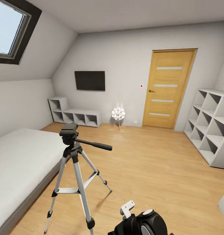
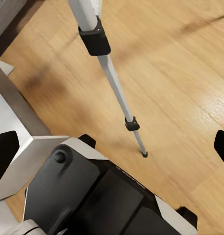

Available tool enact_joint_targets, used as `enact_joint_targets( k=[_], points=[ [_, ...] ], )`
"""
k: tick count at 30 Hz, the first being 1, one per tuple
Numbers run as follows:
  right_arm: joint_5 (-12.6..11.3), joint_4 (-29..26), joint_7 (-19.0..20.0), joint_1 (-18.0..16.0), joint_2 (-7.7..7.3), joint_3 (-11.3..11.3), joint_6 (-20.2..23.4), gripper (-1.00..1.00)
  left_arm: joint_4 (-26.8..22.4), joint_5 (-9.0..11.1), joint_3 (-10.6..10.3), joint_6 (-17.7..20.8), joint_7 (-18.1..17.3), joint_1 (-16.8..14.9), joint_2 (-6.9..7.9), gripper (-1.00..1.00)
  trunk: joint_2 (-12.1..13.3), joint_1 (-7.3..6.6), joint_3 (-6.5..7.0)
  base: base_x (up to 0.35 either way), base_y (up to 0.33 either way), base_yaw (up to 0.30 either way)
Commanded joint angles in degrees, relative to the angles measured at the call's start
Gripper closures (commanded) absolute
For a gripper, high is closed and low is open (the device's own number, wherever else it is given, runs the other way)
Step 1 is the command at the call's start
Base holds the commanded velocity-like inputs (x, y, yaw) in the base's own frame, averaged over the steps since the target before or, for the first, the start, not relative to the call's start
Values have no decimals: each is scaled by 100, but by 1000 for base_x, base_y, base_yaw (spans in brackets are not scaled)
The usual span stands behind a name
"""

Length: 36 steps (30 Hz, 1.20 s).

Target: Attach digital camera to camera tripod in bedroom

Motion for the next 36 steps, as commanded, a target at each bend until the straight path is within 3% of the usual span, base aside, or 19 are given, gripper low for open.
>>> enact_joint_targets(
  k=[1, 7, 11, 36],
  points=[
    [34, -7, 35, -6, -3, 6, 20, -100, -7, 14, 5, 36, -16, -1, -1, 100, -8, 3, -8, 79, 68, 0],
    [37, -12, 36, -6, -9, -1, 20, -100, -8, 14, -8, 38, -11, -1, -1, 100, -8, 3, -8, 39, 34, 0],
    [26, -142, 133, -52, 93, -26, 20, -100, -77, 11, 24, 61, 4, 29, 25, 100, -8, 3, -9, 0, 0, 0],
    [26, -230, 132, -53, 93, -25, 20, -100, -72, 13, 23, 59, 3, 27, 25, 100, -8, 3, -9, 0, 0, 0]
  ],
)
